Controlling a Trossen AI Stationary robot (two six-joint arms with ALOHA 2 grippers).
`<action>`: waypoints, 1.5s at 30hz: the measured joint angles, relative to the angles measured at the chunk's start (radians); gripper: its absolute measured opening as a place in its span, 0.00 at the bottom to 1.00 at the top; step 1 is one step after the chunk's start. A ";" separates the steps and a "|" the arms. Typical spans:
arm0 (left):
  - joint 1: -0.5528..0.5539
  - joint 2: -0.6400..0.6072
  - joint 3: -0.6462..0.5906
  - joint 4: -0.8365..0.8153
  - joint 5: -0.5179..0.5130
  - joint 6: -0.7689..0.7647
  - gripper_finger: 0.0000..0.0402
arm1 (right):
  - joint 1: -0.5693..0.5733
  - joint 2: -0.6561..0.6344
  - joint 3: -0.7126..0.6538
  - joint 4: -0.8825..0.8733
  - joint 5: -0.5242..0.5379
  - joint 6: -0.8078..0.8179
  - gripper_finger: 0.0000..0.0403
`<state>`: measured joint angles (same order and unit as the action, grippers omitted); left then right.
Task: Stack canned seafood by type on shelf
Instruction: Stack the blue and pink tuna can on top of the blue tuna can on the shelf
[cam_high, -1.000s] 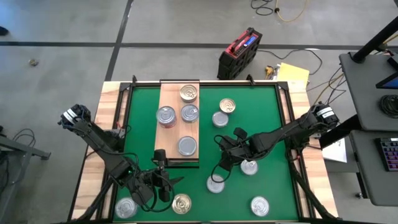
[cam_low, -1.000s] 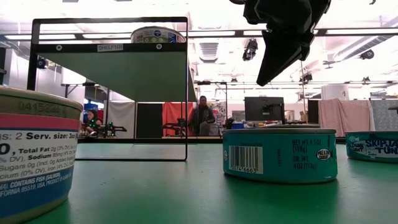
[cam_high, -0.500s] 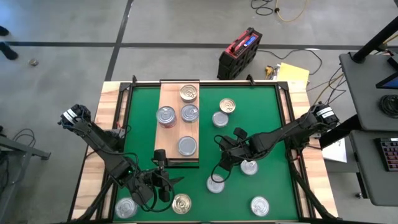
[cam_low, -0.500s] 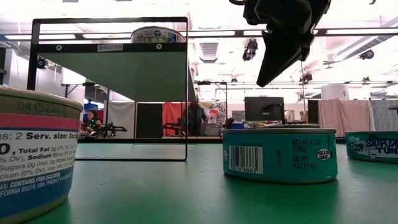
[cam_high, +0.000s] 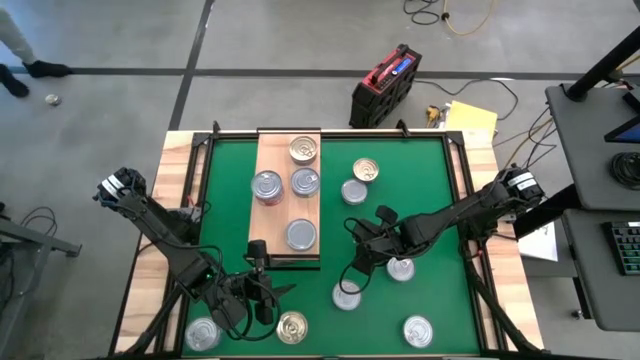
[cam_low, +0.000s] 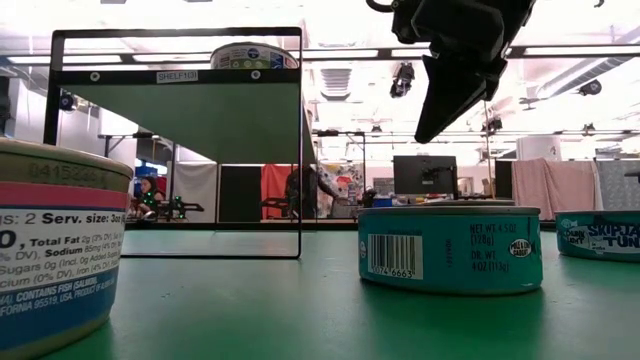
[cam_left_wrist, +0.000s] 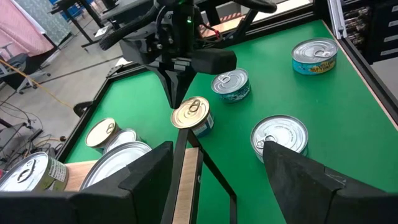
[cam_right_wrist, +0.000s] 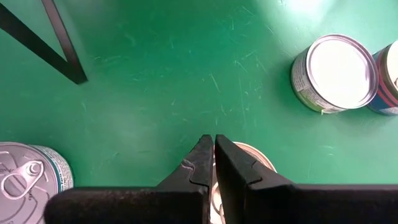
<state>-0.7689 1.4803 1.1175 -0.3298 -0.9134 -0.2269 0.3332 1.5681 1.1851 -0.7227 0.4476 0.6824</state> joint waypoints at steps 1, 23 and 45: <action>0.000 0.000 0.000 0.000 0.000 0.000 0.58 | 0.000 0.000 0.000 0.000 0.000 -0.008 0.02; 0.000 0.000 -0.001 0.001 0.016 -0.022 0.58 | -0.030 -0.011 -0.049 -0.243 -0.203 0.101 0.02; -0.003 -0.002 0.030 -0.039 0.015 0.011 0.58 | -0.247 -0.011 -0.116 -0.140 -0.323 -0.165 0.02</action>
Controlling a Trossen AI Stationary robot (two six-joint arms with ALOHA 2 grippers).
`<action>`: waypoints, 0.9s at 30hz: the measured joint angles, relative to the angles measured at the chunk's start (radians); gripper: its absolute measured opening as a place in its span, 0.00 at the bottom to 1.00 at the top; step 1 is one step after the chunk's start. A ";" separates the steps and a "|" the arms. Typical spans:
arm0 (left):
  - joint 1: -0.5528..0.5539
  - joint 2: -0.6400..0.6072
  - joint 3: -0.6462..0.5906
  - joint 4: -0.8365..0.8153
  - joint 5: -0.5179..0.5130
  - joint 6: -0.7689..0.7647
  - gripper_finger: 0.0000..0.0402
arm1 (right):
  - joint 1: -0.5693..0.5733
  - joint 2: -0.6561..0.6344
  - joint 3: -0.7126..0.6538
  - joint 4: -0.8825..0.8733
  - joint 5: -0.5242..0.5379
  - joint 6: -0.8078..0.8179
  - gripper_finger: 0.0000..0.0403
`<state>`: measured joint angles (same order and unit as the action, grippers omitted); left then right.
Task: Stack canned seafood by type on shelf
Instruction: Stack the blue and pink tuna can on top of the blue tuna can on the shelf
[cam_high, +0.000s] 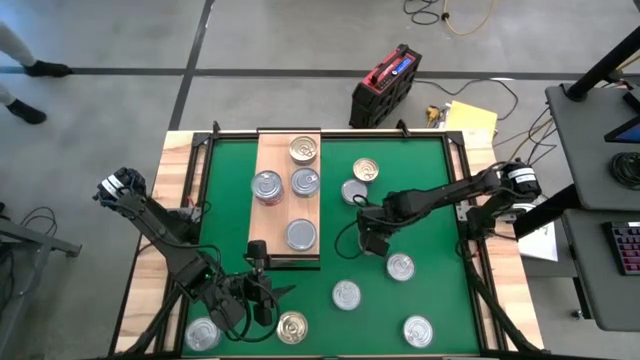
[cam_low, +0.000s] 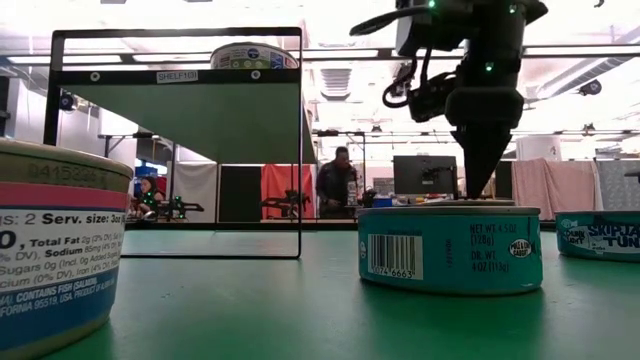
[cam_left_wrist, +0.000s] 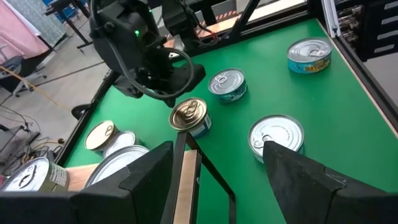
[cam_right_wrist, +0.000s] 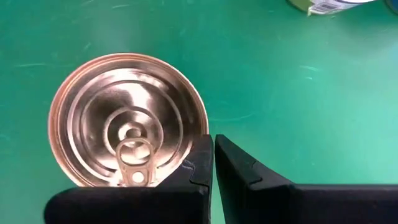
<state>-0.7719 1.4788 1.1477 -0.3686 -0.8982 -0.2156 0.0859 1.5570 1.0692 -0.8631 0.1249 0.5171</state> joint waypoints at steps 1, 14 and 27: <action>0.000 0.000 0.000 -0.001 0.000 -0.002 0.58 | -0.002 0.000 -0.004 0.010 -0.009 -0.005 0.02; 0.000 0.000 0.002 -0.016 0.000 -0.003 0.58 | -0.038 0.003 -0.081 0.074 -0.047 -0.006 0.02; 0.000 0.000 0.002 -0.035 -0.001 -0.003 0.58 | -0.064 0.001 -0.135 0.110 -0.009 -0.003 0.02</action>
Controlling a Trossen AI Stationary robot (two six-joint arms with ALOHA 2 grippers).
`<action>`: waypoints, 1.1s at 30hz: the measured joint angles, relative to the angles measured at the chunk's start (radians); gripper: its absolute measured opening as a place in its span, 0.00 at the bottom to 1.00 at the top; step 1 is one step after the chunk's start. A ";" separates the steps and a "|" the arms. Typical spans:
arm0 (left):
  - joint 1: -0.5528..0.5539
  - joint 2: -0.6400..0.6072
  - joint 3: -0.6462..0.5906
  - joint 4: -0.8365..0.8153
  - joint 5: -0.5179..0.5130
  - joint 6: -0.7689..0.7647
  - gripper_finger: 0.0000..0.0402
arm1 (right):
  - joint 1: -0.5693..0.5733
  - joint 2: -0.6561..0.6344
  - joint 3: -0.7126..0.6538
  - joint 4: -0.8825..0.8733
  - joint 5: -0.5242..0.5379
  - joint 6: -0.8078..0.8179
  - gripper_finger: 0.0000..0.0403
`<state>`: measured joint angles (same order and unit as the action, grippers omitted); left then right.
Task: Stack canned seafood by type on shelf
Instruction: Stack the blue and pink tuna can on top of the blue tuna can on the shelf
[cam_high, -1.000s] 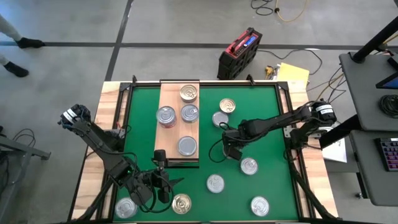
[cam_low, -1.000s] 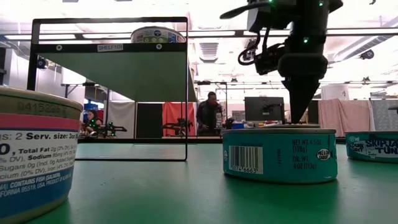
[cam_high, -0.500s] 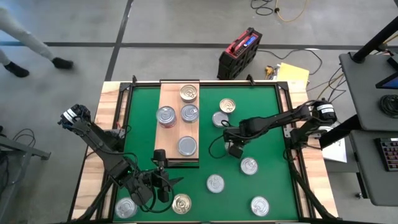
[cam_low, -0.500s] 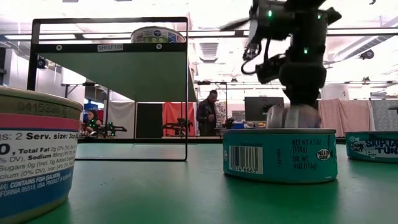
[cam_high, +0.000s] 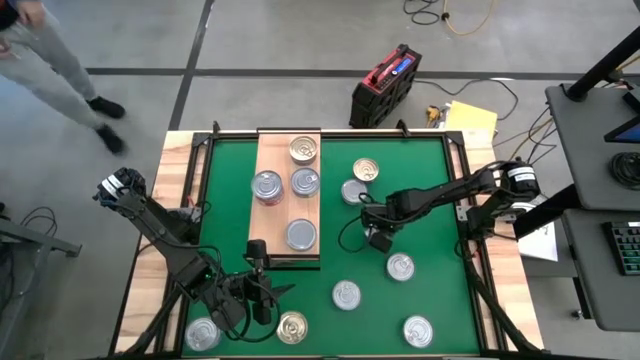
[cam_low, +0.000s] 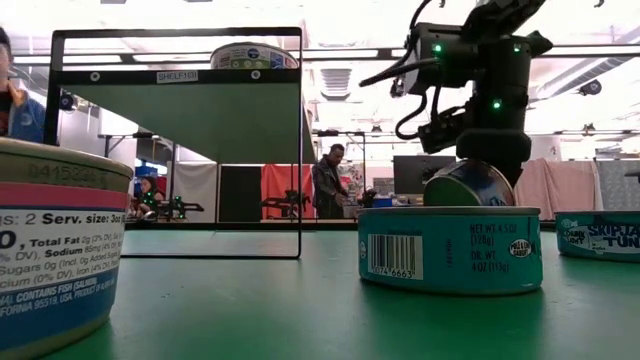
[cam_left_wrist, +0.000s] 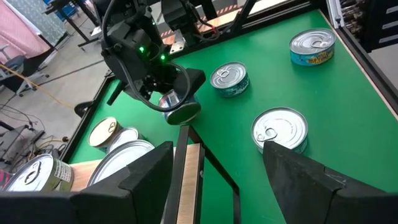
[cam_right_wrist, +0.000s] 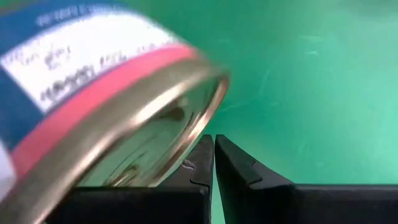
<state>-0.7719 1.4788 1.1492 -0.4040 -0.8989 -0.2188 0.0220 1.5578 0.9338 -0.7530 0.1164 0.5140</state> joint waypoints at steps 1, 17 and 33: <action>0.000 0.000 0.000 -0.001 0.000 0.000 0.58 | -0.001 -0.001 0.002 -0.002 0.011 0.000 0.02; 0.000 0.000 0.000 -0.009 0.000 -0.003 0.58 | -0.029 -0.169 0.007 -0.039 0.074 0.019 0.02; 0.000 0.001 0.000 -0.015 0.000 -0.002 0.58 | 0.120 -0.350 0.014 -0.060 0.121 0.357 0.02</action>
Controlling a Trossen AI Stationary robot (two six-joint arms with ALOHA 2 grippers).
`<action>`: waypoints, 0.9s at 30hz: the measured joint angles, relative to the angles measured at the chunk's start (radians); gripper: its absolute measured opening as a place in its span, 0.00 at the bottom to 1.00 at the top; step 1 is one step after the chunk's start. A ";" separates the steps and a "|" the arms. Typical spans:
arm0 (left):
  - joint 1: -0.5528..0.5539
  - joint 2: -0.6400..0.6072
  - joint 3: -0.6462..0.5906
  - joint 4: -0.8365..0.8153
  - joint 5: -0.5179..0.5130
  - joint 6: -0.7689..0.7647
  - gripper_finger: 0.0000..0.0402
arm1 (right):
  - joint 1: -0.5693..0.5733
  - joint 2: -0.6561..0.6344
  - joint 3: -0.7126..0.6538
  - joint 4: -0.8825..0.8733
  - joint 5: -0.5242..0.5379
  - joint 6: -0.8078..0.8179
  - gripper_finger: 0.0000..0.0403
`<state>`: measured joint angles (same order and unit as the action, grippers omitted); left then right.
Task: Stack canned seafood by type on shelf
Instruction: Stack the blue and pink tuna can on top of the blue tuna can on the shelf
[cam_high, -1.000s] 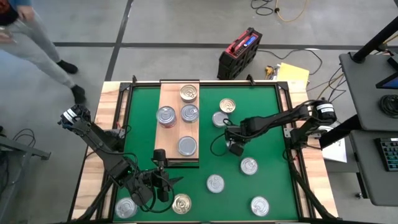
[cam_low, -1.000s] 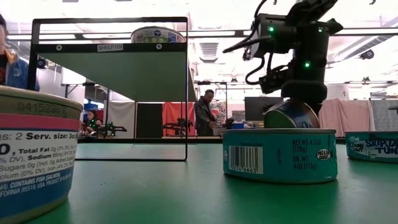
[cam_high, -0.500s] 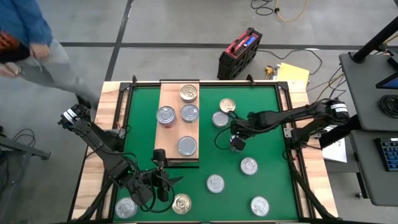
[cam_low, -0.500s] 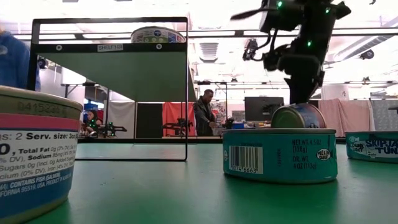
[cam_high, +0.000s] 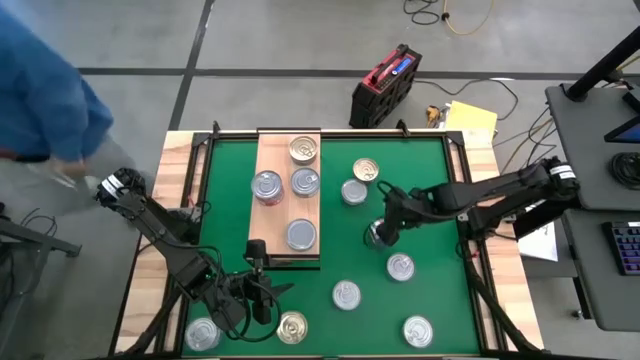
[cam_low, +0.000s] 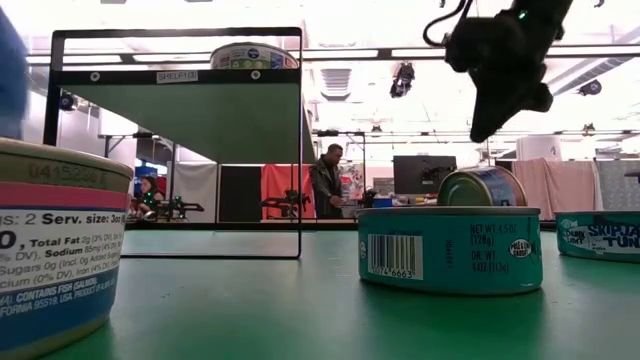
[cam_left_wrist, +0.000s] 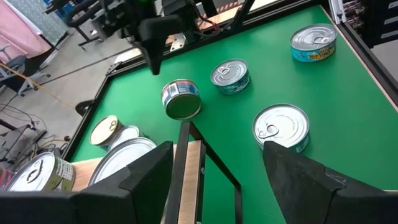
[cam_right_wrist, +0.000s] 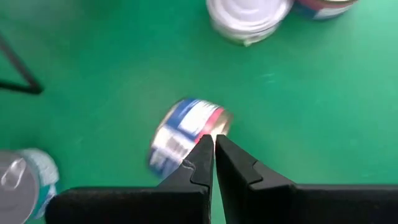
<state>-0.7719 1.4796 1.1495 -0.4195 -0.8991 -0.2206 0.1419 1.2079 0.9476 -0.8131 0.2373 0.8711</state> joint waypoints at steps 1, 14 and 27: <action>0.000 0.000 0.000 -0.003 -0.001 0.000 0.58 | 0.022 0.007 0.007 0.001 0.001 0.009 0.02; 0.000 0.000 0.000 -0.017 -0.011 0.081 0.58 | 0.166 0.221 0.237 -0.248 0.078 0.277 0.02; 0.000 -0.004 0.000 -0.167 -0.012 0.096 0.58 | 0.166 0.419 0.433 -0.410 0.077 0.307 0.27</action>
<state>-0.7715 1.4751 1.1492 -0.5863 -0.9108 -0.1241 0.3077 1.6269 1.3810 -1.2227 0.3143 1.1782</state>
